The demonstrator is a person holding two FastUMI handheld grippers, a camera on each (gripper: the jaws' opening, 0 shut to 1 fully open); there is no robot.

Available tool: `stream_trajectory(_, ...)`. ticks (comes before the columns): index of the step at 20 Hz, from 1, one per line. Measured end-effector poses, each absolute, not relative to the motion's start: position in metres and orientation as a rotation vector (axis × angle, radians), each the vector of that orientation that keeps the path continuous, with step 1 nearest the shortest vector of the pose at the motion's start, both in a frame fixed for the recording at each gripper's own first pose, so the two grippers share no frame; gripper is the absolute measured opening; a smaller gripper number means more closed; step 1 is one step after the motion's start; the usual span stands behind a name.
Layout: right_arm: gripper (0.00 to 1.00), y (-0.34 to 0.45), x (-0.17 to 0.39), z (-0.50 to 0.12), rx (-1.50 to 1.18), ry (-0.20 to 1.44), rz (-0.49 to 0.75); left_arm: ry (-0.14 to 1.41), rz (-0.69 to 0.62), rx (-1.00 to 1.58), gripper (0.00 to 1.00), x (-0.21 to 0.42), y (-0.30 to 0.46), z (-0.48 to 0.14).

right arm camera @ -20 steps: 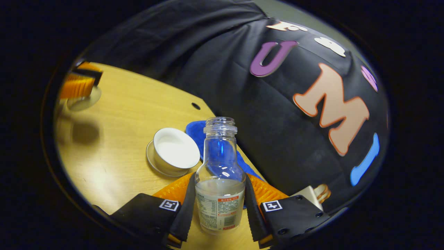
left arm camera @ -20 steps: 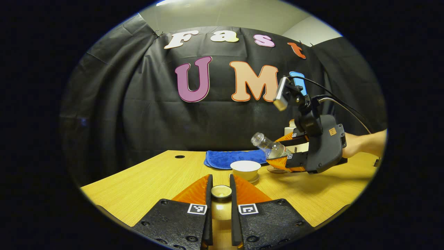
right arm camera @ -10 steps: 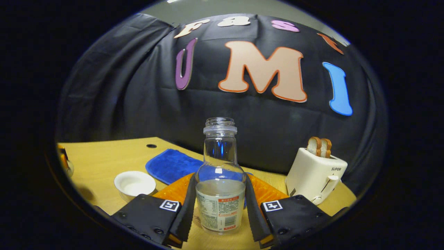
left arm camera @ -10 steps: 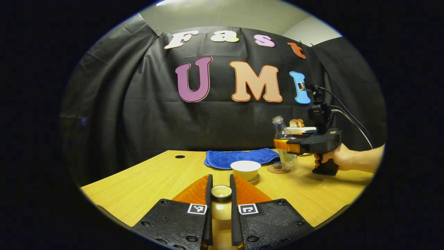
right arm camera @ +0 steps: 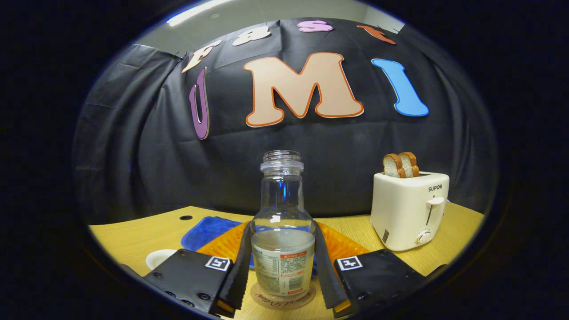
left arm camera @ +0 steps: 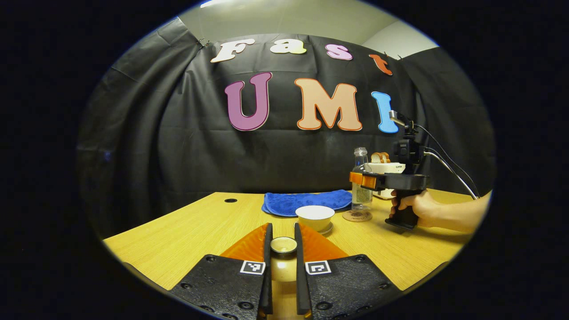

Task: Open the teacup lid with one hand, grasp the water bottle and pour water into the teacup with the other hand; after pouring, place the water bottle on the coaster and then close the teacup lid.

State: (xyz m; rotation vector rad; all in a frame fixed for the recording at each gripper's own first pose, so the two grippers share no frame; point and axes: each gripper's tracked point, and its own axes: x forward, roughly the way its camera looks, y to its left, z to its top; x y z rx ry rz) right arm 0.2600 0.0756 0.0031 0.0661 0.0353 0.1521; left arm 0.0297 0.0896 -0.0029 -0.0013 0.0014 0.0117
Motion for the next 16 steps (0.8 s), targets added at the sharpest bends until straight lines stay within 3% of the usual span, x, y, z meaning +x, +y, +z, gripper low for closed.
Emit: stream_trajectory(16, 0.73, 0.083, 0.258, -0.019, 0.026, 0.03, 0.149, 0.001, 0.014, -0.002, 0.18, 0.03, 0.09, -0.003)
